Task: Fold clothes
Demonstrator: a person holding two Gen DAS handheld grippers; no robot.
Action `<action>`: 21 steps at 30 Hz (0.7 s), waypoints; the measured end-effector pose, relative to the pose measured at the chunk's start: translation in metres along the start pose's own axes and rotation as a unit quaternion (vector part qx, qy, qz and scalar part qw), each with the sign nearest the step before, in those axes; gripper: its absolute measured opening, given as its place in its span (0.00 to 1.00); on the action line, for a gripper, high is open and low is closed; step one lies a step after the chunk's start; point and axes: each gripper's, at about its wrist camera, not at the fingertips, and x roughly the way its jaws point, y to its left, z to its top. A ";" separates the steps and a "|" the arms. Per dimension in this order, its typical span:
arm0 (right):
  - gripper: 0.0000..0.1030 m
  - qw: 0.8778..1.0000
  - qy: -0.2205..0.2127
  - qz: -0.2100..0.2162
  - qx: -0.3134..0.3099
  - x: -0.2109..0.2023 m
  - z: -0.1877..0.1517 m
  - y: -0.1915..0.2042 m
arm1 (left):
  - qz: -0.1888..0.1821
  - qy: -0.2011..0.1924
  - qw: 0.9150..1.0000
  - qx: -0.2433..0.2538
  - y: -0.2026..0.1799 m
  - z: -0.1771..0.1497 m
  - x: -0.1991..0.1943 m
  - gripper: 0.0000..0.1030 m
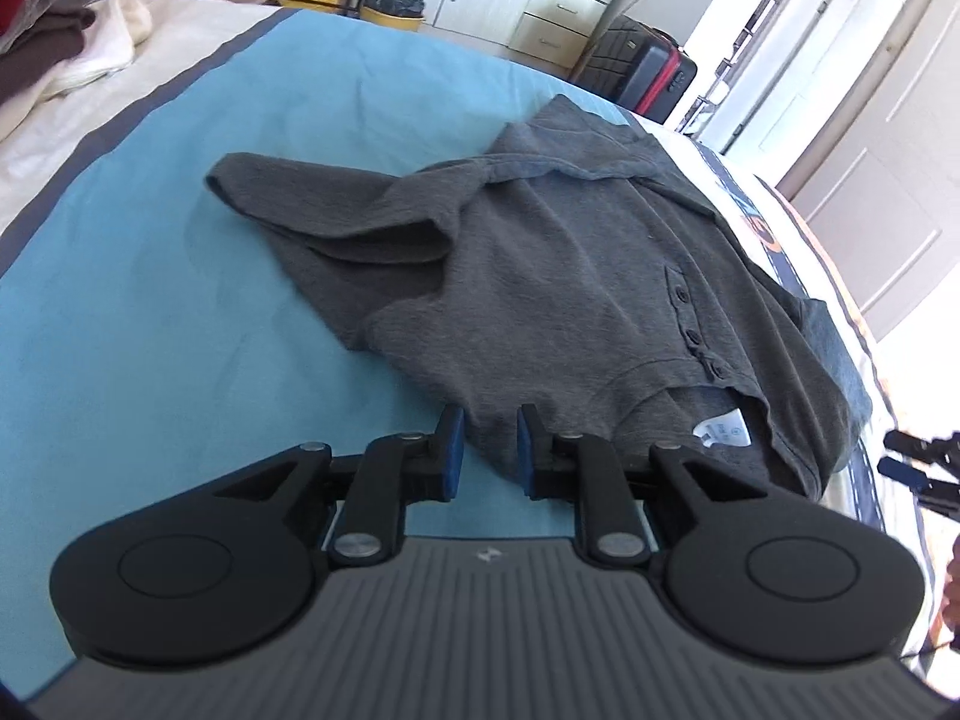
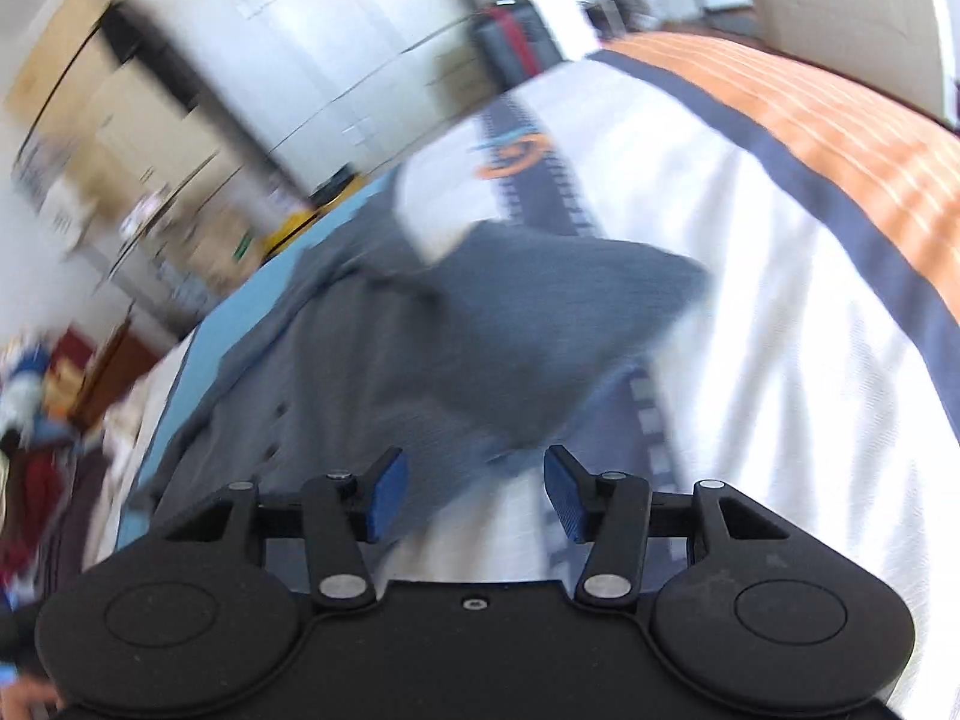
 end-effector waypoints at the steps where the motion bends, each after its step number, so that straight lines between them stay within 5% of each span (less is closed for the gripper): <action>1: 0.57 1.000 -0.005 -0.007 0.011 0.003 0.003 -0.007 | 0.002 0.000 1.000 0.005 -0.003 0.000 0.002 0.21; 5: 0.67 0.998 -0.017 -0.006 0.065 0.023 0.018 -0.032 | 0.014 0.000 1.000 0.013 -0.009 0.001 0.007 0.23; 11: 0.68 0.998 -0.063 -0.017 0.011 0.065 0.042 -0.025 | 0.042 0.001 0.999 0.022 -0.014 0.007 0.010 0.23; 13: 0.14 0.997 -0.075 -0.007 -0.024 0.069 0.050 -0.019 | 0.053 0.003 0.998 0.023 -0.014 0.008 0.012 0.23; 14: 0.04 0.996 -0.082 -0.012 -0.045 0.067 0.053 -0.014 | 0.057 0.008 0.998 0.019 -0.012 0.009 0.012 0.23; 16: 0.04 0.982 -0.138 -0.044 -0.122 0.046 0.053 0.002 | 0.066 0.021 0.998 0.008 -0.008 0.011 0.009 0.23; 19: 0.03 0.931 -0.193 -0.155 -0.270 0.015 0.037 0.032 | 0.097 0.007 0.994 0.041 -0.010 0.012 0.001 0.23; 21: 0.02 0.921 -0.185 -0.186 -0.290 0.014 0.033 0.028 | 0.113 0.008 0.993 0.047 -0.004 0.015 0.003 0.23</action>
